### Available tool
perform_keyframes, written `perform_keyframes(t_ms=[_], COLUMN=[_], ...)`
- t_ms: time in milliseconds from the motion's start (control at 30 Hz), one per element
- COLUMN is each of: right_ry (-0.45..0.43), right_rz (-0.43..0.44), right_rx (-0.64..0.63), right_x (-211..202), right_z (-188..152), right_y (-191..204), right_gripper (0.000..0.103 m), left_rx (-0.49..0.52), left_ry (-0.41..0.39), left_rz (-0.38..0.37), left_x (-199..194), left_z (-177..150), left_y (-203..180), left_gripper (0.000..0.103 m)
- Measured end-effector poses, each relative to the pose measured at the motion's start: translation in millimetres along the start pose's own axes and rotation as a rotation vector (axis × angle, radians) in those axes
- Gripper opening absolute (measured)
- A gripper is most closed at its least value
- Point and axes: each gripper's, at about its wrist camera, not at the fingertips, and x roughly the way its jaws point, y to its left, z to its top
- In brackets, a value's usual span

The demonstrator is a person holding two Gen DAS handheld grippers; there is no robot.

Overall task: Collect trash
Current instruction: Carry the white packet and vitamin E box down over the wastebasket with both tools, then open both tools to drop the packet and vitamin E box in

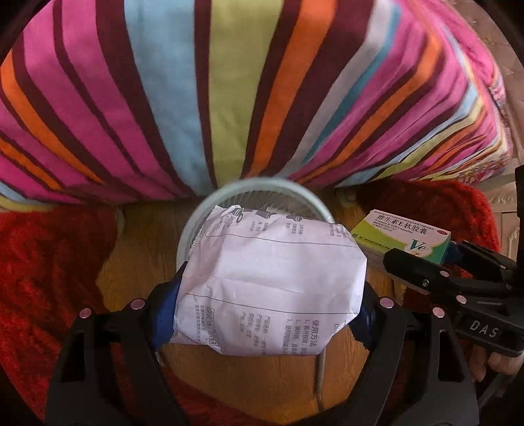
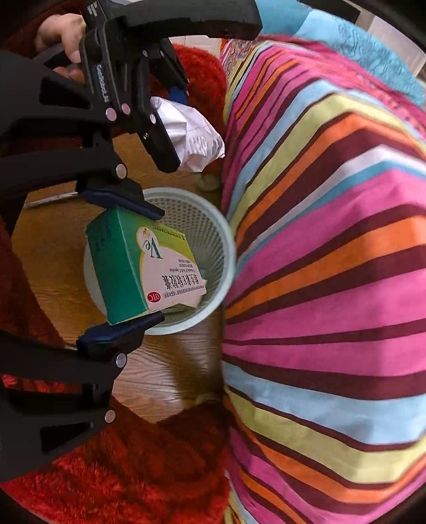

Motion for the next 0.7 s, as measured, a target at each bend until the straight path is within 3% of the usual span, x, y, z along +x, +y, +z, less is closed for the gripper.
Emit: perform_keyframes(t_ms=[167, 400, 700], right_ry=[0.089, 0.191, 0.250], right_rz=[0.007, -0.003, -0.007], right_rx=[0.028, 0.070, 0.142], right_x=[24, 54, 79], right_z=[-2, 3, 9], right_y=[-7, -11, -22], right_gripper=[0.054, 0.054, 0.054], left_rx=[-0.047, -0.089, -0.115], left_ry=[0.100, 0.180, 0.274], left_rz=[0.012, 0.012, 0.028], left_x=[25, 46, 69], left_z=[-1, 0, 0], left_y=[12, 20, 24], left_gripper=[0.081, 0.081, 0.081])
